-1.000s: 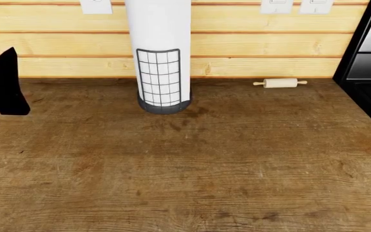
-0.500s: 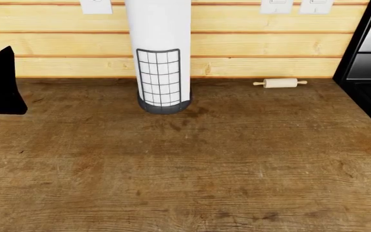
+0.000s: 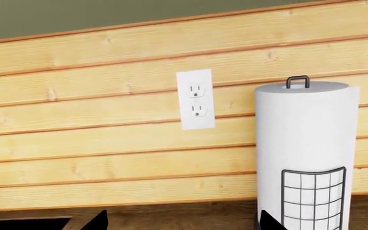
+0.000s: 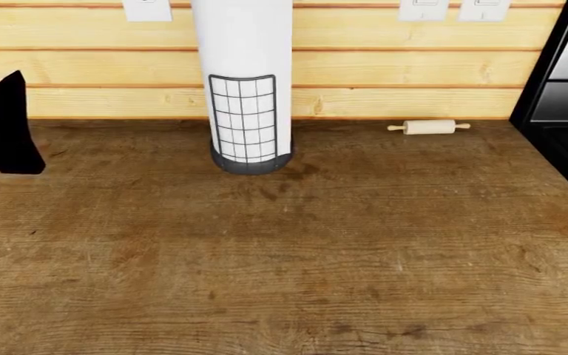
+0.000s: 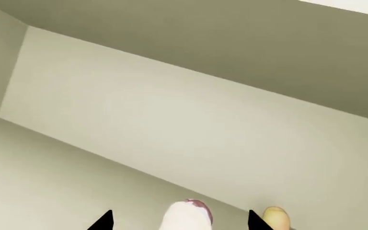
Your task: Pick the ice cream from the counter and place it in the cabinet.
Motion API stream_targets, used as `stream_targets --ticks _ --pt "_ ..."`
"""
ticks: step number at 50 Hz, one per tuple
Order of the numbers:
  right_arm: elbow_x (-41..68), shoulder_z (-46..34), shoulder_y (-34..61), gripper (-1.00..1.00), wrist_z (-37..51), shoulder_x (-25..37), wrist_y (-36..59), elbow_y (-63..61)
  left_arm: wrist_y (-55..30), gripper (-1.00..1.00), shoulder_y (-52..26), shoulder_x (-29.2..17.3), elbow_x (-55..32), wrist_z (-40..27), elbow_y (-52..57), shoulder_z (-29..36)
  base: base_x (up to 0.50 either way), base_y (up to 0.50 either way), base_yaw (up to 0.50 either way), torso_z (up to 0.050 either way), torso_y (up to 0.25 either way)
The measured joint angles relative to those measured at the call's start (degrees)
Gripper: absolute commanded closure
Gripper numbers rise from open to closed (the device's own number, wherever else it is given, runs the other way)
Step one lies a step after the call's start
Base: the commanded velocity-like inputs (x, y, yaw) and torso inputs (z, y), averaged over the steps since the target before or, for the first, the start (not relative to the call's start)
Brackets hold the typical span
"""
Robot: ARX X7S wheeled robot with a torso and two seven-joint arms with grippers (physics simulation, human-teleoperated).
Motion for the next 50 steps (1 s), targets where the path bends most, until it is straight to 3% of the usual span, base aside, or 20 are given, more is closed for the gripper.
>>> stream_targets --ticks 12,50 --pt "21.1 -0.9 0.3 -1.00 16.5 4.8 0.7 -2.9 0.1 -1.00 -0.4 0.3 0.3 0.1 -0.2 0.7 0.00 0.00 0.00 0.000 0.000" --pt "65.7 0.1 -4.5 -1.00 51.6 13.5 -2.1 -12.8 0.6 -1.00 -0.3 0.8 1.4 0.5 -0.4 1.7 0.00 0.00 0.00 0.000 0.000"
